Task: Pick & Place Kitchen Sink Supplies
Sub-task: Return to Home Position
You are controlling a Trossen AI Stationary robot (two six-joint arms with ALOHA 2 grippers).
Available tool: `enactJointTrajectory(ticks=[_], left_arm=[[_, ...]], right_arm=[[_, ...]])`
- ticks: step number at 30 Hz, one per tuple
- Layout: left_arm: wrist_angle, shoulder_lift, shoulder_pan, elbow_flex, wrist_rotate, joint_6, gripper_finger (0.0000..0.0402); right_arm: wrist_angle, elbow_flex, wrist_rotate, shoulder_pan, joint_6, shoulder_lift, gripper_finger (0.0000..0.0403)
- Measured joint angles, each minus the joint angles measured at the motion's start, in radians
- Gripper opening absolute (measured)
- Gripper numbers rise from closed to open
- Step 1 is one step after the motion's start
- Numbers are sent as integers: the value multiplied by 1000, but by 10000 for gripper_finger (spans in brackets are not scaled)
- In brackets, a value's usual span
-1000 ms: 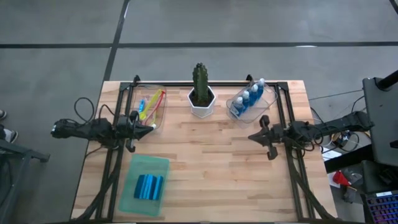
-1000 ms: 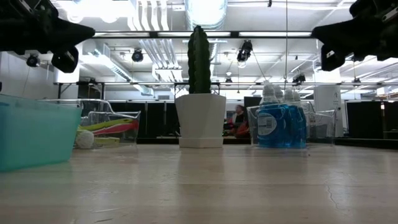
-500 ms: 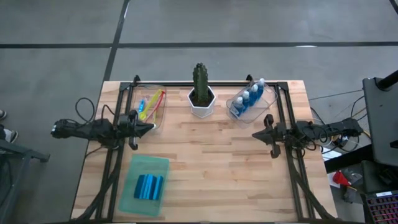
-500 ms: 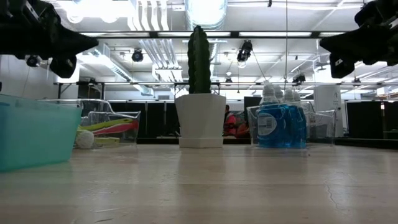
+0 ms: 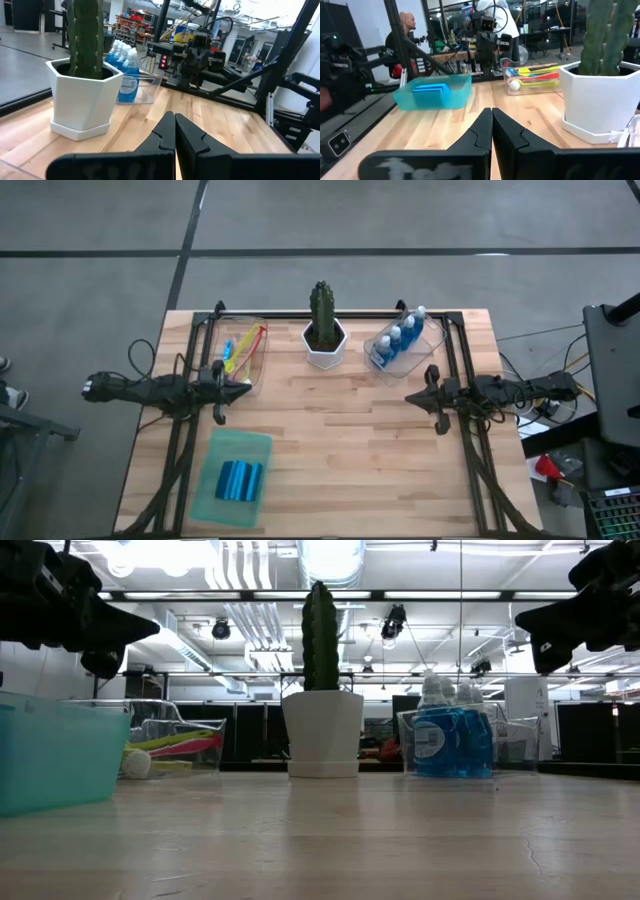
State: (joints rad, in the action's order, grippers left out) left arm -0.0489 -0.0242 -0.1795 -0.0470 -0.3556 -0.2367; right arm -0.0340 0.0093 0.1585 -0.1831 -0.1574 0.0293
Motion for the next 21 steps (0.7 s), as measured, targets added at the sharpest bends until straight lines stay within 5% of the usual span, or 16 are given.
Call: enactJointTrajectory(ticks=[21], left_arm=[[-3,-10,0,1,-1,-3,0]], right_arm=[[-1,0,-1,1,0,7,8]])
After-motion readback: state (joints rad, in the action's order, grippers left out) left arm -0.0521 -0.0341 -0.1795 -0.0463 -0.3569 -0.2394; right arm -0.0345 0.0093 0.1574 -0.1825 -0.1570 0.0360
